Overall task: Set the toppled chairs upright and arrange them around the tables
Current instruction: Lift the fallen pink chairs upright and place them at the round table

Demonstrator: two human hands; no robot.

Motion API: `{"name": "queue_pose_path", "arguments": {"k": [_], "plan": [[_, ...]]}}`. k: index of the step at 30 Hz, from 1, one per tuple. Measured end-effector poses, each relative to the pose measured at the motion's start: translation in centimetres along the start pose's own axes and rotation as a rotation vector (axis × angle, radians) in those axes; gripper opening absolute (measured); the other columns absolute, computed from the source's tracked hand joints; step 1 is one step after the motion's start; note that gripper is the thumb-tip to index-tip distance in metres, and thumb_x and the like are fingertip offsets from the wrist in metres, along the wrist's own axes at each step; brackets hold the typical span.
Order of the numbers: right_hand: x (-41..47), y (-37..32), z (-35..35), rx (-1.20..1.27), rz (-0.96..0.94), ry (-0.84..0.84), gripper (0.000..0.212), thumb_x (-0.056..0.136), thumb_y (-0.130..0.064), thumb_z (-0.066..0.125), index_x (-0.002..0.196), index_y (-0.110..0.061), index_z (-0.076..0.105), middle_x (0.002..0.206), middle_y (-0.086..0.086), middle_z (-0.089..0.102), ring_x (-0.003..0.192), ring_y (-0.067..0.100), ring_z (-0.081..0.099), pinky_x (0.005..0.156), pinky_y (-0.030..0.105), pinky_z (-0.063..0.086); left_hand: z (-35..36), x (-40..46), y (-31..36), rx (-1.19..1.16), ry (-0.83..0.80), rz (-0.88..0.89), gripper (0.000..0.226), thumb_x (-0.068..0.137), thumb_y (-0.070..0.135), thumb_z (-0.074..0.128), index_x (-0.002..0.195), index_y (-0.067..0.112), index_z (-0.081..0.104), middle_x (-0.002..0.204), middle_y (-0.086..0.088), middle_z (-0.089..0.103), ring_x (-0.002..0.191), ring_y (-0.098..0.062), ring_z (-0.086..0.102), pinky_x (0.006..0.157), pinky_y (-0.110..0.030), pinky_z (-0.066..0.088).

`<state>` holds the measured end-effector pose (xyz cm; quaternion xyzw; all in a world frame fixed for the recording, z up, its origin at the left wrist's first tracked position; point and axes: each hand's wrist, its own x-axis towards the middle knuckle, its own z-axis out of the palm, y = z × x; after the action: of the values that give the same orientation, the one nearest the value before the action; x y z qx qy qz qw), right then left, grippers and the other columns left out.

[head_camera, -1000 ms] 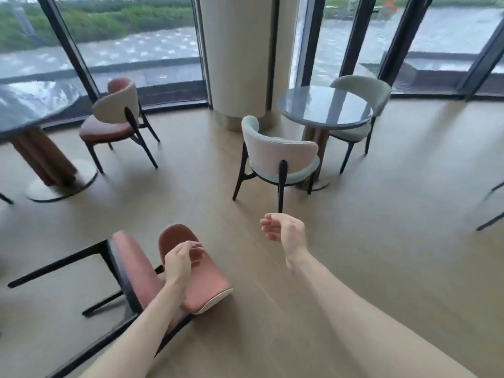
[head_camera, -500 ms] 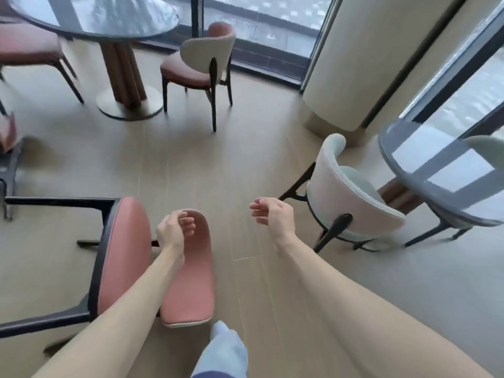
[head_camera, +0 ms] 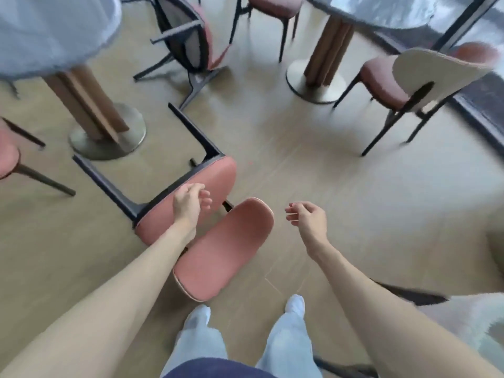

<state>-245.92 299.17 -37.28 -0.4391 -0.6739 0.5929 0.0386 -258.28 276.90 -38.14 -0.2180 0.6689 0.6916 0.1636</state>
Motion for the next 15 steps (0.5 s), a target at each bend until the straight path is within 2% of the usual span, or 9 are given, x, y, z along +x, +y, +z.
{"name": "queue_pose_path", "arguments": {"k": [4, 6, 8, 11, 15], "plan": [[4.3, 1.2, 0.7, -0.111, 0.013, -0.260, 0.024, 0.069, -0.027, 0.055, 0.082, -0.015, 0.071, 0.081, 0.007, 0.074, 0.074, 0.021, 0.067, 0.077, 0.038, 0.053, -1.1, -3.0, -4.9, -0.056, 0.276, -0.063, 0.009, 0.094, 0.009, 0.054, 0.088, 0.010, 0.061, 0.073, -0.007, 0.062, 0.052, -0.014, 0.059, 0.049, -0.024, 0.047], [4.8, 2.6, -0.2, -0.160, 0.034, -0.336, 0.021, 0.071, -0.025, 0.056, 0.078, -0.014, 0.071, 0.076, 0.004, 0.072, 0.069, 0.019, 0.066, 0.076, 0.038, 0.053, -0.9, -6.3, -8.0, -0.054, 0.359, -0.139, 0.009, 0.095, 0.008, 0.053, 0.090, 0.009, 0.060, 0.071, -0.007, 0.060, 0.043, -0.007, 0.058, 0.043, -0.020, 0.046], [5.2, 3.7, -1.1, -0.233, 0.011, -0.407, 0.016, 0.080, -0.022, 0.059, 0.078, -0.013, 0.072, 0.079, 0.004, 0.074, 0.066, 0.016, 0.068, 0.077, 0.039, 0.056, -0.6, -9.3, -10.3, -0.062, 0.413, -0.181, 0.007, 0.095, 0.006, 0.055, 0.091, 0.008, 0.059, 0.072, -0.008, 0.060, 0.046, -0.008, 0.059, 0.047, -0.022, 0.048], [6.2, 4.6, -1.5, -0.296, -0.002, -0.422, 0.018, 0.091, -0.022, 0.057, 0.084, -0.012, 0.071, 0.083, 0.008, 0.076, 0.066, 0.017, 0.069, 0.080, 0.041, 0.057, -0.4, -12.6, -12.9, -0.050, 0.461, -0.207, 0.005, 0.095, 0.005, 0.056, 0.092, 0.006, 0.060, 0.077, -0.011, 0.062, 0.061, -0.018, 0.058, 0.057, -0.027, 0.047], [7.0, 7.3, 0.4, -0.326, 0.024, -0.419, 0.026, 0.092, -0.024, 0.055, 0.098, -0.004, 0.070, 0.085, 0.009, 0.076, 0.065, 0.019, 0.068, 0.080, 0.042, 0.057, -1.0, -14.0, -16.4, -0.064, 0.473, -0.246, 0.010, 0.094, 0.007, 0.059, 0.100, 0.000, 0.063, 0.082, -0.012, 0.065, 0.065, -0.019, 0.061, 0.058, -0.027, 0.050]]}}
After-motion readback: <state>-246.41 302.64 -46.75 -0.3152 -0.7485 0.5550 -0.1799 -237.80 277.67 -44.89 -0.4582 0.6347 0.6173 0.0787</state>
